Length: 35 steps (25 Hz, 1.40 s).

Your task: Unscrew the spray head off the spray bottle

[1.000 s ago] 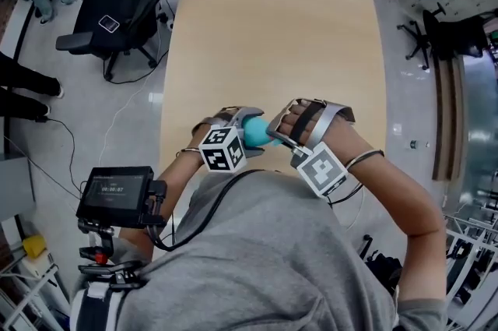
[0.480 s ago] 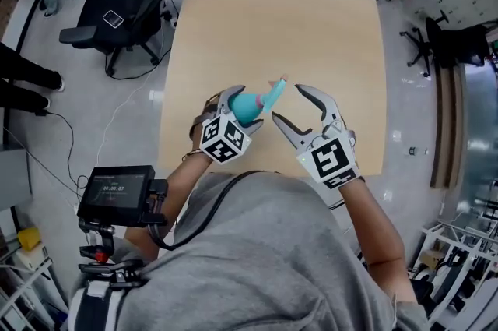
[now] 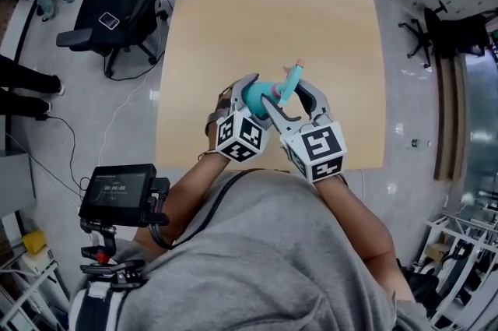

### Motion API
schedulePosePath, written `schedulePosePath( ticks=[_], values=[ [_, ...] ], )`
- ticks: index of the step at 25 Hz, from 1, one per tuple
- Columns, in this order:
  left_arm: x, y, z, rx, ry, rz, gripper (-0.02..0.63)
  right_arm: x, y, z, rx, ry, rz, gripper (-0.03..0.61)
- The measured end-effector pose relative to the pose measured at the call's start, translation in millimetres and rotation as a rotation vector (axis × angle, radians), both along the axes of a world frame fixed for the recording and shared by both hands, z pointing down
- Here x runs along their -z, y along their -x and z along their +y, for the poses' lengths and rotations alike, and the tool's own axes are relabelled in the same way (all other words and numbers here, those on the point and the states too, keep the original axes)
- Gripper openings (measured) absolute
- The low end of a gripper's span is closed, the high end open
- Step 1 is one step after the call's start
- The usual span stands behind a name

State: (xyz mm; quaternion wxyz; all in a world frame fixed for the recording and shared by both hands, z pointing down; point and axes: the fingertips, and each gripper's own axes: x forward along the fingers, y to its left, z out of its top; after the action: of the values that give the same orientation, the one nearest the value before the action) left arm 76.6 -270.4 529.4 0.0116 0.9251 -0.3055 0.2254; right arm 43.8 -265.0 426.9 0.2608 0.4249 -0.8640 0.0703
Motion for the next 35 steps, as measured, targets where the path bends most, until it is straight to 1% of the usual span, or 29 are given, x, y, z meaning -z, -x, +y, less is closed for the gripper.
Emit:
schedulePosePath(
  ticks=[1,2,5,6,8,10,12,14,16,18,19,21,23,25,27,28,29,30,31,33,34,35],
  values=[
    [1.4,-2.9,3.8,-0.008,0.002,0.005,0.425,-0.3,-1.7,1.4,-0.002,0.011,-0.007,0.224],
    [2.1,-5.0,7.1,-0.016,0.009,0.015,0.425,0.1,-2.1,3.6,0.0,0.025,-0.024,0.197],
    [5.8,-9.2,16.8,-0.076,0.038,0.077,0.425,6.3,2.0,10.3,0.038,0.056,-0.076,0.156],
    [8.3,-10.6,21.6,-0.116,0.055,0.109,0.425,9.0,4.5,12.6,0.065,0.059,-0.083,0.152],
    [15.2,-13.4,36.0,-0.234,0.108,0.18,0.425,14.5,11.0,20.1,0.143,0.058,-0.087,0.147],
    [25.5,-14.0,55.2,-0.382,0.16,0.249,0.425,21.1,19.7,31.8,0.256,0.052,-0.093,0.146],
    [36.4,-10.1,77.5,-0.536,0.18,0.302,0.425,30.8,31.1,47.7,0.414,0.034,-0.13,0.146],
    [45.7,-3.4,102.0,-0.691,0.166,0.318,0.425,40.6,43.1,70.5,0.606,0.029,-0.164,0.146],
    [50.2,2.6,124.9,-0.825,0.162,0.307,0.425,45.1,49.2,92.2,0.764,0.074,-0.182,0.146],
    [54.0,6.6,142.7,-0.925,0.188,0.307,0.425,48.8,49.8,106.5,0.878,0.143,-0.215,0.146],
    [56.8,7.6,148.6,-0.96,0.201,0.311,0.425,51.8,49.0,110.7,0.918,0.177,-0.245,0.146],
    [62.1,7.9,153.3,-0.997,0.223,0.319,0.425,56.9,45.3,112.7,0.965,0.242,-0.306,0.143],
    [66.7,7.9,153.5,-1.015,0.246,0.333,0.425,60.1,41.7,110.2,0.991,0.284,-0.358,0.141],
    [70.5,7.0,154.1,-1.029,0.249,0.344,0.425,63.6,40.7,108.8,1.012,0.316,-0.426,0.141],
    [72.6,4.0,151.6,-1.01,0.245,0.355,0.425,65.9,40.9,105.2,1.009,0.33,-0.491,0.141],
    [73.4,2.0,147.4,-0.98,0.249,0.367,0.425,66.2,40.5,100.5,0.987,0.315,-0.507,0.141],
    [73.9,-0.2,140.4,-0.936,0.256,0.38,0.425,66.4,39.6,93.3,0.948,0.282,-0.511,0.141],
    [73.2,-2.1,130.2,-0.873,0.264,0.39,0.425,66.7,37.8,83.5,0.89,0.234,-0.508,0.145],
    [70.4,-3.3,117.1,-0.79,0.274,0.389,0.425,68.1,35.3,71.8,0.814,0.174,-0.506,0.15],
    [58.5,-2.7,84.9,-0.579,0.299,0.348,0.425,71.0,27.1,48.1,0.629,0.061,-0.514,0.191],
    [51.6,-0.4,68.2,-0.469,0.303,0.311,0.425,69.1,22.2,39.1,0.539,0.027,-0.503,0.195],
    [45.9,2.8,53.6,-0.373,0.294,0.27,0.425,64.5,18.5,32.5,0.464,0.0,-0.465,0.195]
  ],
)
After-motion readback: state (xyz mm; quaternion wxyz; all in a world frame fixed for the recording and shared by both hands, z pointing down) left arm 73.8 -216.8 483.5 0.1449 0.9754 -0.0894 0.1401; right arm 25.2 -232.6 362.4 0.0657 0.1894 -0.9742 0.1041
